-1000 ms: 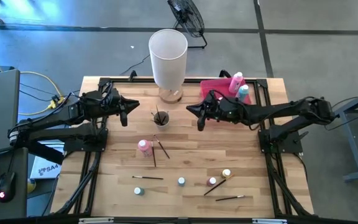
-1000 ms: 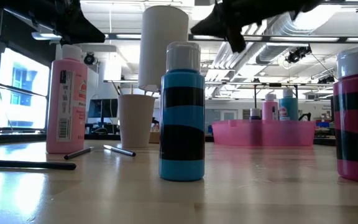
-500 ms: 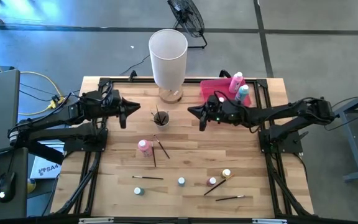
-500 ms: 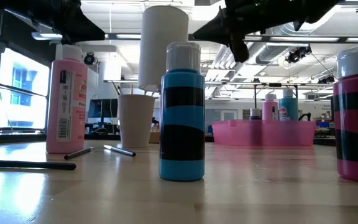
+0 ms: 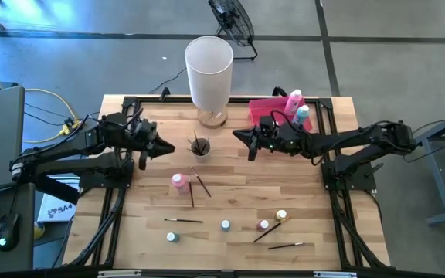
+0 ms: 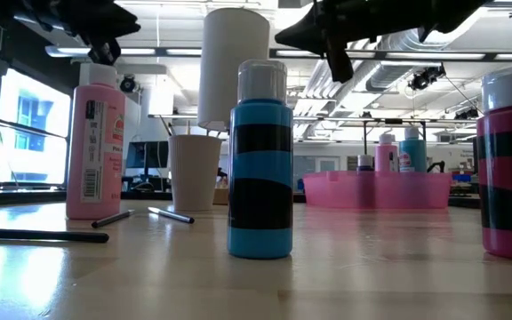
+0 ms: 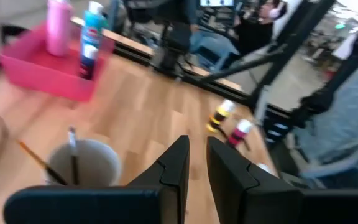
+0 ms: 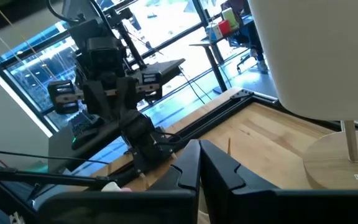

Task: Pick & Place Paint Supplies
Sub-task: Put the big pink paint bottle into the pink bin

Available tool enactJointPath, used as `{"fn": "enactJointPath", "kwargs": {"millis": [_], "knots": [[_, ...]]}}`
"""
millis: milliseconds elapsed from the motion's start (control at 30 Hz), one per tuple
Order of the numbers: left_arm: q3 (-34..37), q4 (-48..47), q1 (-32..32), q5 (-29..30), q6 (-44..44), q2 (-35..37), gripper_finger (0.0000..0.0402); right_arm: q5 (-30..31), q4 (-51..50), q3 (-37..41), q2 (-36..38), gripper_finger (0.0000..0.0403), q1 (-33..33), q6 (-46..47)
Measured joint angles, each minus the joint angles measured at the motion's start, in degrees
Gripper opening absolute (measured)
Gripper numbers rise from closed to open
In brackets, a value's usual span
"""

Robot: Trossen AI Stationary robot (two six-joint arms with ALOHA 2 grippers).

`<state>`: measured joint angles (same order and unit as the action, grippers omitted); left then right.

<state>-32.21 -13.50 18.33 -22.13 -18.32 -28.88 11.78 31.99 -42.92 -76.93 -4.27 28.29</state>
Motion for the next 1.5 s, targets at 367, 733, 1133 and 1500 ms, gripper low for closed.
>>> {"fn": "enactJointPath", "kwargs": {"millis": [367,733,1133,1500], "knots": [[-10.14,-9.06,0.0,5.3,6.61,0.68,0.0044,0.31,-0.02,0.01,0.0,0.0002,-0.39,0.12],[-13.0,-18.75,-6.68,11.41,7.36,-0.79,0.0001,3.68,1.36,0.0,0.0,0.0002,-0.37,0.55],[-13.0,-18.86,-31.37,28.65,6.43,-7.4,0.0001,3.1,2.15,0.0,-0.02,0.0002,-0.33,1.99],[-13.0,-20.03,-36.0,29.03,-3.61,-7.48,0.0,-0.01,1.6,0.0,-0.02,0.0002,-0.33,1.5]]}}
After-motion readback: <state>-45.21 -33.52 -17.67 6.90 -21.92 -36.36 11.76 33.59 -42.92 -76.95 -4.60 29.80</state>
